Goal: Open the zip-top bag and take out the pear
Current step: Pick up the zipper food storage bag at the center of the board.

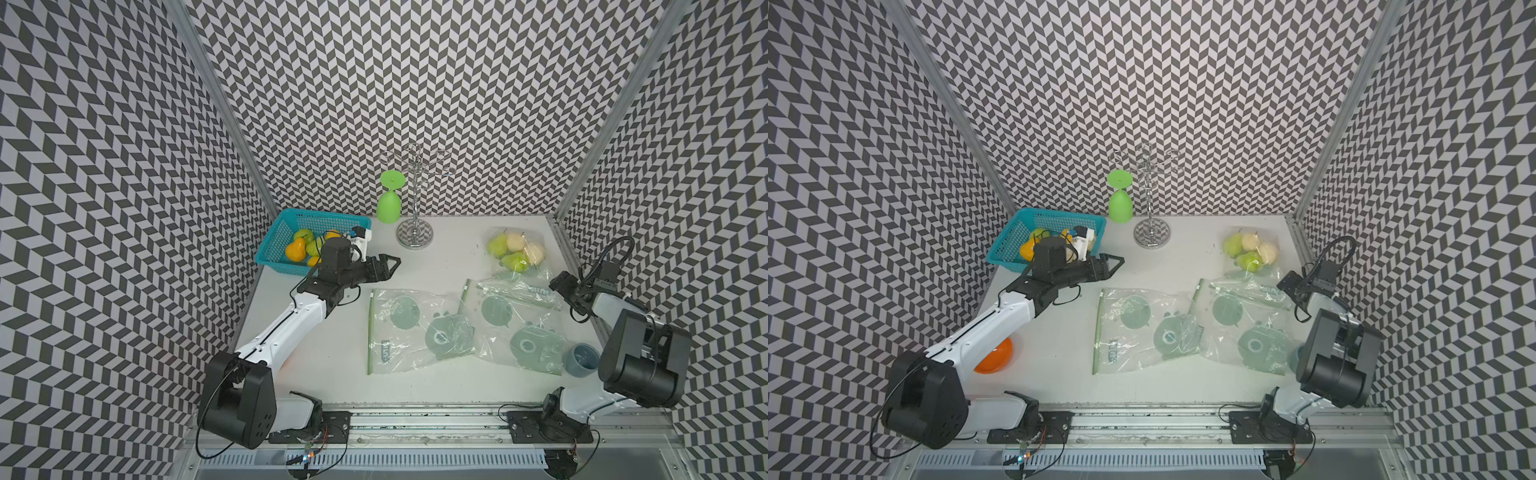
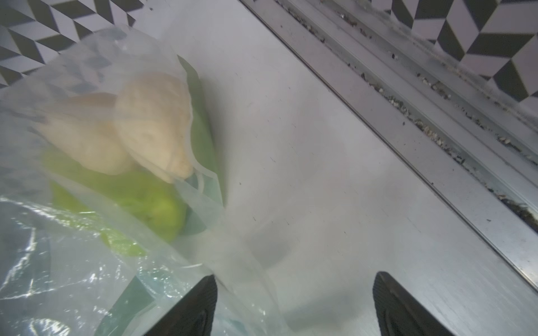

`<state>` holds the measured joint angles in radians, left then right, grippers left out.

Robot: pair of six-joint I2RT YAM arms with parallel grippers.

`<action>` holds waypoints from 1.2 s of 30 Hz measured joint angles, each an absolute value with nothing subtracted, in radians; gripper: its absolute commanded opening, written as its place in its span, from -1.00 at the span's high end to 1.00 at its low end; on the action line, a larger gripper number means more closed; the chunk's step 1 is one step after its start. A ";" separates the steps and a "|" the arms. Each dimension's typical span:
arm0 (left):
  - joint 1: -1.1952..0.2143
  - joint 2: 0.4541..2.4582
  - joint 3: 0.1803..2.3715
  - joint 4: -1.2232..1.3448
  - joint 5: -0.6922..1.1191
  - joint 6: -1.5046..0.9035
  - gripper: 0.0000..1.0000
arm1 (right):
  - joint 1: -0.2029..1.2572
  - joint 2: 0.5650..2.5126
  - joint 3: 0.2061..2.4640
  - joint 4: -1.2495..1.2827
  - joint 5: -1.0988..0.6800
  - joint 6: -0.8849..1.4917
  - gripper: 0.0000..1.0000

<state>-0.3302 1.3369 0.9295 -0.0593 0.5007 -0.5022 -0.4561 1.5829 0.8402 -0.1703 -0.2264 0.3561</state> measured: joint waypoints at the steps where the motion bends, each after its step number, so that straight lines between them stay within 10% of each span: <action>1: -0.335 1.336 0.922 -0.048 0.506 -0.508 -0.69 | -0.459 1.592 0.839 -0.163 -0.239 0.355 -0.68; 7: -0.336 1.332 0.884 0.000 0.524 -0.525 -0.68 | -0.467 1.670 0.839 -0.067 -0.352 0.358 -0.50; 18: -0.336 1.333 0.861 0.041 0.546 -0.526 -0.62 | -0.457 1.691 0.826 0.061 -0.653 0.413 0.93; 36: -0.460 1.250 0.848 0.109 0.529 -0.400 -0.68 | -0.229 1.480 1.088 -0.051 -0.831 0.573 1.00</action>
<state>-0.4599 1.2503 0.8478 0.1093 0.5285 -0.3996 -0.2291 1.4803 1.0882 -0.0509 -0.8310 0.5732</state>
